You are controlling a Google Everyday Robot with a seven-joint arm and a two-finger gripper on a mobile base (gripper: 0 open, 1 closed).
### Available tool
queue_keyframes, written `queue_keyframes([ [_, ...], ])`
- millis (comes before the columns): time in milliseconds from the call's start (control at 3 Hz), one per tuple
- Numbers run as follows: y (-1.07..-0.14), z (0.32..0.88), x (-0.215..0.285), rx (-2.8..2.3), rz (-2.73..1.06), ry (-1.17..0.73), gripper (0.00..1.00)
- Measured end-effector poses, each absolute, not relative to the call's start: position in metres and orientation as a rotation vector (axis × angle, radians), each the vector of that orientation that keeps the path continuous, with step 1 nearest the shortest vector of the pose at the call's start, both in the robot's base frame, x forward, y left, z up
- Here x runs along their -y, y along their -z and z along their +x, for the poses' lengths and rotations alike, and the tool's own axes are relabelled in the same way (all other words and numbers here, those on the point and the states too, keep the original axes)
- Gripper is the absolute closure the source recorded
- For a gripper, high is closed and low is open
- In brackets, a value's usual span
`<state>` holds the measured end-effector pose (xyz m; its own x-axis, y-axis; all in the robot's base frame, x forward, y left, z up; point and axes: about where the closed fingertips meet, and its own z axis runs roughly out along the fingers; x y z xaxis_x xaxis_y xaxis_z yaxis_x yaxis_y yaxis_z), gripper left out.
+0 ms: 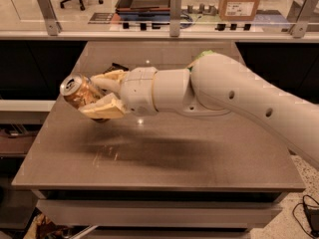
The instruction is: Place orange can upright
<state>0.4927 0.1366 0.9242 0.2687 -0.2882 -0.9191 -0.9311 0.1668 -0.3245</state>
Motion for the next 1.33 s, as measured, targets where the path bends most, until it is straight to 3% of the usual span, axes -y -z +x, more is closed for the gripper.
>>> queue_keyframes([
  [1333,-0.869,0.472,-0.15,-1.264,-1.205,-0.813,1.0],
])
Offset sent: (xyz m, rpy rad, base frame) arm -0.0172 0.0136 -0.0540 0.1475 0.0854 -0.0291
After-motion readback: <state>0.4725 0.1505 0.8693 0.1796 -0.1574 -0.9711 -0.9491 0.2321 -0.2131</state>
